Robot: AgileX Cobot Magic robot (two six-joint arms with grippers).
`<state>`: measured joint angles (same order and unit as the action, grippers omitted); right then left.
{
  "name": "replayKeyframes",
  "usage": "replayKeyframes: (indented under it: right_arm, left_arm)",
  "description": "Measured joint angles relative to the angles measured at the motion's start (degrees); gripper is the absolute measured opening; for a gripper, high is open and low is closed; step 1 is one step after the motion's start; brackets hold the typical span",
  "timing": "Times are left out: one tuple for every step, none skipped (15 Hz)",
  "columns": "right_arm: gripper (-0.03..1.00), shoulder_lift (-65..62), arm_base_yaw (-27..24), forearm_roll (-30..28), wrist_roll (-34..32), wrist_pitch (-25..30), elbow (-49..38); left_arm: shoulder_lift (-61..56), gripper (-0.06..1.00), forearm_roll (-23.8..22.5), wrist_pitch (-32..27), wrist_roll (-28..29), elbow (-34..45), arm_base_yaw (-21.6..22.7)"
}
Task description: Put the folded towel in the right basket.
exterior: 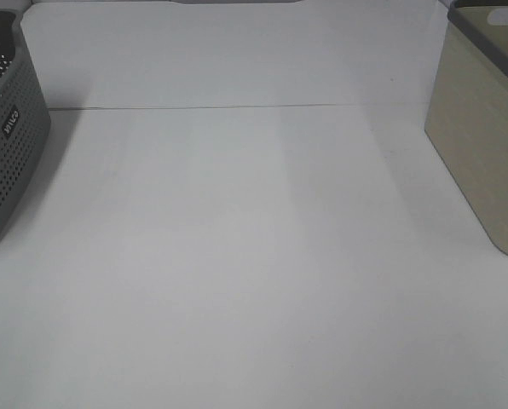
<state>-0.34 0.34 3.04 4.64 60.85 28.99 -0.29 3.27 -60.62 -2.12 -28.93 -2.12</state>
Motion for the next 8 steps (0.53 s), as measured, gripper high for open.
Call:
replayKeyframes:
  right_arm:
    - [0.73,0.0,0.0,0.0,0.0,0.0,0.0]
    - [0.73,0.0,0.0,0.0,0.0,0.0,0.0]
    - [0.73,0.0,0.0,0.0,0.0,0.0,0.0]
    - [0.73,0.0,0.0,0.0,0.0,0.0,0.0]
    - [0.73,0.0,0.0,0.0,-0.1,0.0,0.0]
    - [0.73,0.0,0.0,0.0,-0.1,0.0,0.0]
    - [0.73,0.0,0.0,0.0,-0.1,0.0,0.0]
    - [0.73,0.0,0.0,0.0,-0.1,0.0,0.0]
  left_arm:
    - [0.0,0.88,0.0,0.0,0.0,0.0,0.0]
    - [0.0,0.88,0.0,0.0,0.0,0.0,0.0]
    - [0.0,0.88,0.0,0.0,0.0,0.0,0.0]
    - [0.0,0.88,0.0,0.0,0.0,0.0,0.0]
    - [0.0,0.88,0.0,0.0,0.0,0.0,0.0]
    - [0.0,0.88,0.0,0.0,0.0,0.0,0.0]
    - [0.0,0.88,0.0,0.0,0.0,0.0,0.0]
    - [0.0,0.88,0.0,0.0,0.0,0.0,0.0]
